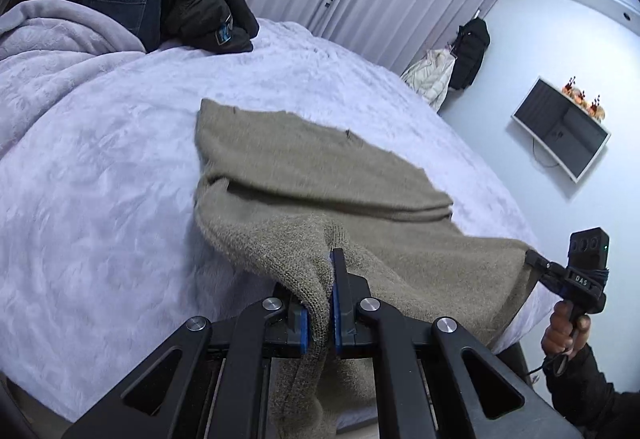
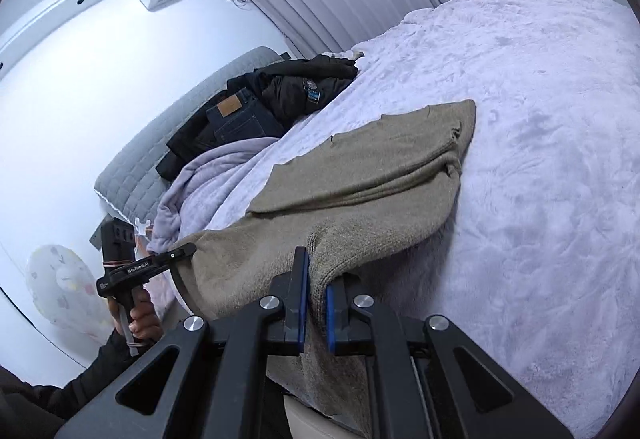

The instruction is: Fold small clothes

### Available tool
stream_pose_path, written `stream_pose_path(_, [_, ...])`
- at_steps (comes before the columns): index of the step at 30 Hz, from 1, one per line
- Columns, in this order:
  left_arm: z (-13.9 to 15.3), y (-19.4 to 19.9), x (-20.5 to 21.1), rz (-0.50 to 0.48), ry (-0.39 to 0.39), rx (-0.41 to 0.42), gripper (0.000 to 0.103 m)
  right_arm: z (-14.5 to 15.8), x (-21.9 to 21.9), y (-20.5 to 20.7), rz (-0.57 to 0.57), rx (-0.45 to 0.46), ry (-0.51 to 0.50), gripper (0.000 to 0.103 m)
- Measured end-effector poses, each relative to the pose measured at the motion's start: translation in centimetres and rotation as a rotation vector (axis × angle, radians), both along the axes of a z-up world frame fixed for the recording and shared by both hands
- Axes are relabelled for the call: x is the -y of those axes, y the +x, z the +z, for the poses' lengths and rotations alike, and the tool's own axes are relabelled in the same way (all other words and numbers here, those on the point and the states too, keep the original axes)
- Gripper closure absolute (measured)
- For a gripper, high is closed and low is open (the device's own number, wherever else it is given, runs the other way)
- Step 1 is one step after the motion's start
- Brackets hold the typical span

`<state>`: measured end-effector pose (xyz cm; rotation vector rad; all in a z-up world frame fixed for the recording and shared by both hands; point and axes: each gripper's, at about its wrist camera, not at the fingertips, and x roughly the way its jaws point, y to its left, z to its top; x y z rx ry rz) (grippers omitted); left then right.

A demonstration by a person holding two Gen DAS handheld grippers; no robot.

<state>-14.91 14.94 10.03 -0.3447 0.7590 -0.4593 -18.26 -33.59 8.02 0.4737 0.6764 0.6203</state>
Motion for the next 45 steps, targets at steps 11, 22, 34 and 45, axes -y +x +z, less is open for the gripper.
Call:
stream_pose_path(11, [-0.1, 10.4, 0.7, 0.039, -0.017, -0.062, 0.094, 1.7, 1.5, 8.9, -0.107, -0.036, 0.039, 0.095])
stream_pose_path(22, [-7.4, 13.8, -1.0, 0.077, -0.091, -0.282, 0.060, -4.5, 0.4, 16.4, -0.189, -0.234, -0.127, 0.086])
stream_pose_path(34, [-7.7, 3.5, 2.7, -0.080, 0.056, -0.233, 0.016, -5.6, 0.5, 6.2, -0.110, -0.238, -0.192, 0.022])
stream_pose_path(45, [-7.4, 3.8, 4.0, -0.062, 0.056, -0.242, 0.091, -5.8, -4.5, 5.4, 0.066, -0.160, -0.297, 0.095])
